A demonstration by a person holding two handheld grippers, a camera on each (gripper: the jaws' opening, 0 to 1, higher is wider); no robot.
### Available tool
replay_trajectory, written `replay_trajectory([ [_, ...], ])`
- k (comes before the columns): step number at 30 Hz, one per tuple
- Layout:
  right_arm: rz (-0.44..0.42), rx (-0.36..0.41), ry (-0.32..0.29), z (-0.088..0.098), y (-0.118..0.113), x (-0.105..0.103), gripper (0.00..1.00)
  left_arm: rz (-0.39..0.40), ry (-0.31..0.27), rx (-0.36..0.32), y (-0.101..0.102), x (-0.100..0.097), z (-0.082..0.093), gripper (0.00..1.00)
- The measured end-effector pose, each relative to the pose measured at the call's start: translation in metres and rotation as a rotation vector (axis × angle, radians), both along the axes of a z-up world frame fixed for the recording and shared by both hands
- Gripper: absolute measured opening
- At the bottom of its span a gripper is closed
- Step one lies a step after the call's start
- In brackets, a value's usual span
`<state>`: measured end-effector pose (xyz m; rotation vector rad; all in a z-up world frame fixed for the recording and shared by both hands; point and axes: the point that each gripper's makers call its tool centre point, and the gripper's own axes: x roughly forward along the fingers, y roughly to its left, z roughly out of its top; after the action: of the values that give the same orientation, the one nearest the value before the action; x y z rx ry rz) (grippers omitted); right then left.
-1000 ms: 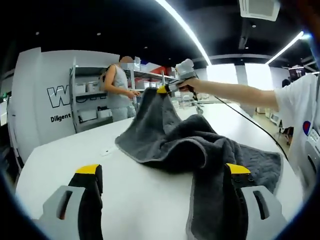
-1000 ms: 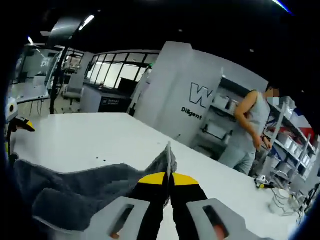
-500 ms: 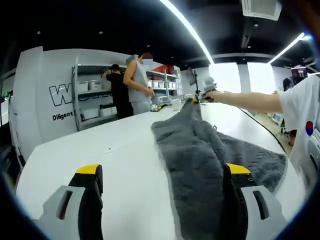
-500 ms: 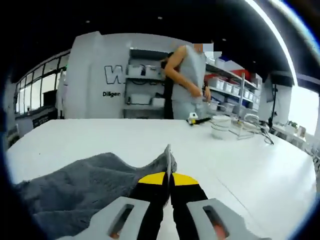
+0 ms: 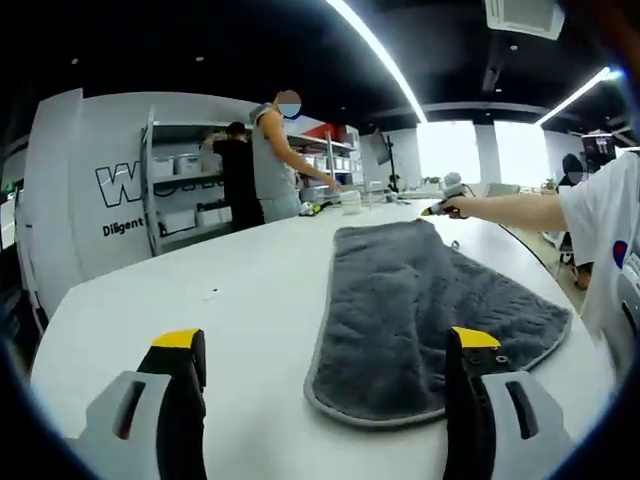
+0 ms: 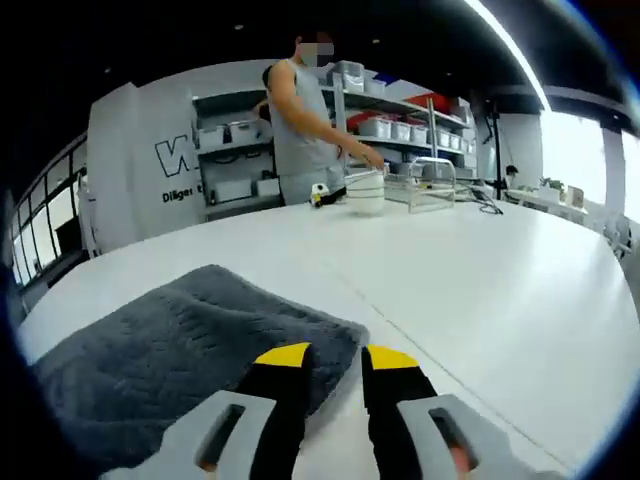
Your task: Open the folded towel by lifting each exposed corner and separating the folded layers until the towel lies flat within the target outline without major curled edges
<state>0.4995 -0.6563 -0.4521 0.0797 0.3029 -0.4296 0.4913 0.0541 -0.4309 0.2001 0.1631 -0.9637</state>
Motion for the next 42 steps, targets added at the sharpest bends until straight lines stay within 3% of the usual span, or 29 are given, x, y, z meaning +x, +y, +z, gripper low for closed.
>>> replay_trajectory([
  [1, 0.002, -0.011, -0.002, 0.002, 0.0, -0.002, 0.33, -0.001, 0.001, 0.001, 0.0, 0.0, 0.0, 0.98],
  [4, 0.066, -0.064, -0.086, 0.026, 0.0, -0.009, 0.44, -0.002, 0.002, 0.012, 0.0, -0.002, -0.002, 0.98],
  [6, 0.125, -0.091, -0.096, 0.037, 0.01, -0.019, 0.55, -0.007, 0.005, 0.014, -0.001, -0.003, -0.003, 0.97],
  [9, 0.267, -0.113, -0.09, 0.045, 0.045, -0.038, 0.64, -0.015, 0.013, 0.023, -0.006, -0.006, -0.008, 0.97],
  [12, 0.394, -0.101, -0.133, 0.061, 0.091, -0.068, 0.8, -0.022, 0.019, 0.048, -0.008, -0.009, -0.015, 0.97],
  [16, 0.456, -0.051, -0.04, 0.053, 0.125, -0.104, 0.99, -0.035, 0.026, 0.069, -0.01, -0.01, -0.018, 0.97],
  [19, 0.484, -0.071, -0.072, 0.062, 0.141, -0.123, 0.99, -0.052, 0.03, 0.062, -0.014, -0.012, -0.016, 0.97],
  [22, 0.494, -0.087, -0.06, 0.058, 0.153, -0.141, 0.99, -0.085, 0.029, 0.041, -0.022, -0.02, -0.014, 0.97],
  [24, 0.478, -0.125, -0.02, 0.05, 0.16, -0.155, 0.99, -0.144, 0.028, 0.04, -0.03, -0.031, -0.017, 0.97],
  [26, 0.489, -0.144, -0.03, 0.046, 0.173, -0.165, 0.99, -0.145, 0.038, 0.05, -0.033, -0.035, -0.022, 0.96],
  [29, 0.528, -0.1, -0.099, 0.045, 0.194, -0.176, 0.99, -0.14, 0.058, 0.053, -0.038, -0.047, -0.025, 0.94],
  [31, 0.553, -0.094, -0.089, 0.037, 0.207, -0.184, 0.99, -0.124, 0.068, 0.059, -0.041, -0.056, -0.027, 0.93],
  [33, 0.57, -0.102, -0.089, 0.033, 0.217, -0.189, 0.99, -0.089, 0.057, 0.113, -0.041, -0.064, -0.03, 0.93],
  [36, 0.598, -0.12, -0.143, 0.041, 0.232, -0.193, 0.99, -0.074, 0.06, 0.136, -0.05, -0.085, -0.031, 0.93],
  [38, 0.605, -0.124, -0.19, 0.05, 0.237, -0.195, 0.99, -0.011, 0.062, 0.083, -0.057, -0.093, -0.025, 0.92],
  [42, 0.613, -0.143, -0.219, 0.062, 0.24, -0.198, 0.99, 0.0, 0.137, -0.002, -0.079, -0.116, -0.025, 0.93],
])
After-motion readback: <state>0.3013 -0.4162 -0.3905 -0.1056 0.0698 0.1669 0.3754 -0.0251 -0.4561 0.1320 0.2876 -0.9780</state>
